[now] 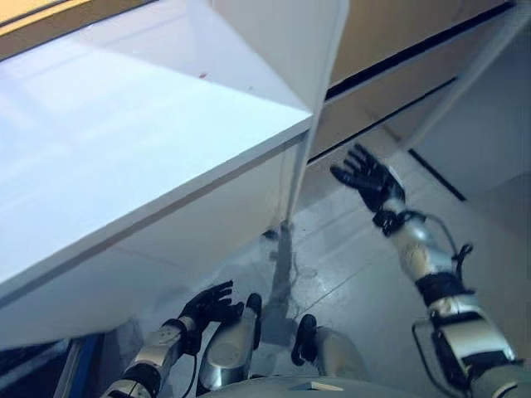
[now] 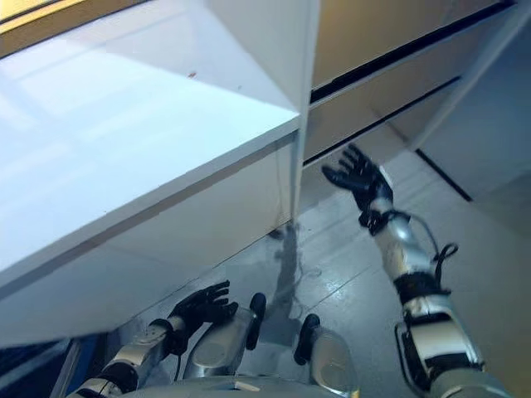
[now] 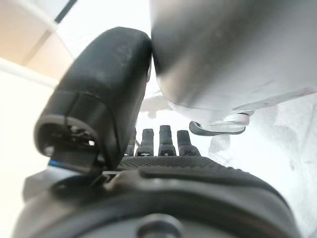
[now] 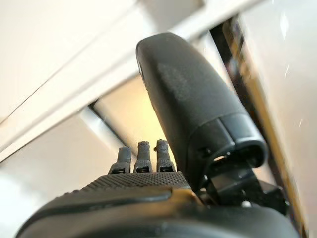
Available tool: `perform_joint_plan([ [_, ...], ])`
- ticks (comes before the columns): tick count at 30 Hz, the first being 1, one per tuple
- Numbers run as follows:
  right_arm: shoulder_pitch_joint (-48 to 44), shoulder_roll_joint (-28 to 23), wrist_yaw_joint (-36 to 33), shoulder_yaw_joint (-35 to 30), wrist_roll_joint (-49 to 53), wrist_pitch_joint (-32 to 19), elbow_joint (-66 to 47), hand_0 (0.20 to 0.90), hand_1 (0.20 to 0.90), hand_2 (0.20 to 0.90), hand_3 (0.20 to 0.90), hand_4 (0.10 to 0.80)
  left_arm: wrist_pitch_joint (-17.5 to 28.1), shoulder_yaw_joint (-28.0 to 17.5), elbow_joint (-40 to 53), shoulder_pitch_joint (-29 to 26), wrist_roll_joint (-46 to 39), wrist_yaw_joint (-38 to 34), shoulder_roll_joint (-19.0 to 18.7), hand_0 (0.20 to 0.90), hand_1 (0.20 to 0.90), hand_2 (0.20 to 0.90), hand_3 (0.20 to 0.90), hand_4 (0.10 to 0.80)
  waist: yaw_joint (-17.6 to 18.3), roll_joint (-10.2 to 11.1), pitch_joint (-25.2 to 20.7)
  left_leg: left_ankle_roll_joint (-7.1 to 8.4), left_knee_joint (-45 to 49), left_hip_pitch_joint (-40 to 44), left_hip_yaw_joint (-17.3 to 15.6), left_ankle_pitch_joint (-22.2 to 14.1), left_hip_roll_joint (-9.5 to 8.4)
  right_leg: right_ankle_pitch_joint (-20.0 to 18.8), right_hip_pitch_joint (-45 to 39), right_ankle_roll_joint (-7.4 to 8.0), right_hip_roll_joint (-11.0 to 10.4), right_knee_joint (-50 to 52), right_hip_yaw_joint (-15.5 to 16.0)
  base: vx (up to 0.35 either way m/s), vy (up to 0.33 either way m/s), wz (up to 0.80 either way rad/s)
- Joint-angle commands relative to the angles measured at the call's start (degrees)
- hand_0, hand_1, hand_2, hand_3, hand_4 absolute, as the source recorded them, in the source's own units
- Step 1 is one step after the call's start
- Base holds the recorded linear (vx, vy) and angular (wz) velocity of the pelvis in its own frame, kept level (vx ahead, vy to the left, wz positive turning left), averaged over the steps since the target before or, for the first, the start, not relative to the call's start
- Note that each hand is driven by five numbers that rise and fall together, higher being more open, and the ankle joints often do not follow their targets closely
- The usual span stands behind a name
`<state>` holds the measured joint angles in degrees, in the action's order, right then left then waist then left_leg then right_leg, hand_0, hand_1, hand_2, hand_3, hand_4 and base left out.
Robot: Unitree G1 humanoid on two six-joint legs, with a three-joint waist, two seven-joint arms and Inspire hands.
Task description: Put drinks into fridge and close the fridge
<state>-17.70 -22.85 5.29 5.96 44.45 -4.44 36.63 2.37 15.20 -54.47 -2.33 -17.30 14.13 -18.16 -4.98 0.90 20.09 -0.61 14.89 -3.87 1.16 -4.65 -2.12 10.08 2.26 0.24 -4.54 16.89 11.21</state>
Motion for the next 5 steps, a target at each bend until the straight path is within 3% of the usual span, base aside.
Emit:
perform_joint_plan([
  [1, 8.14, 1.06, 2.29, -1.72, -4.29, -3.40, 1.47, 0.900, 0.900, 0.900, 0.900, 0.800, 0.51, -1.37, -2.07, 4.98, 0.00, 0.02, 0.96, 0.900, 0.900, 0.900, 0.900, 0.800, 3.70, -0.92, -7.74, -1.79, -6.68, 3.94, -4.26, -2.50, -1.13, -2.64, -1.08, 1.51, 1.98, -5.56, -2.20, -0.047, 0.029, -0.50],
  [3, 11.76, 2.80, 2.79, -1.93, -7.87, -0.74, 7.02, 0.900, 0.900, 0.900, 0.900, 0.800, 0.70, -2.42, -3.36, 4.45, -0.06, -0.24, 1.30, 0.900, 0.900, 0.900, 0.900, 0.800, 4.95, -0.81, -9.30, -1.43, -8.83, 5.09, -5.44, -1.77, -0.68, -3.44, -1.94, 1.73, 2.50, -7.68, -2.55, -0.069, 0.009, -0.49],
  [5, 13.81, 3.85, 3.25, -2.29, -10.09, 0.64, 13.17, 0.900, 0.900, 0.900, 0.900, 0.800, 0.85, -3.32, -4.50, 3.74, 0.68, -0.51, 1.39, 0.900, 0.900, 0.900, 0.900, 0.800, 5.52, -0.75, -10.24, -1.25, -10.29, 6.04, -5.92, -1.43, -0.50, -3.83, -2.73, 1.87, 2.91, -9.04, -2.76, -0.049, -0.008, -0.23],
])
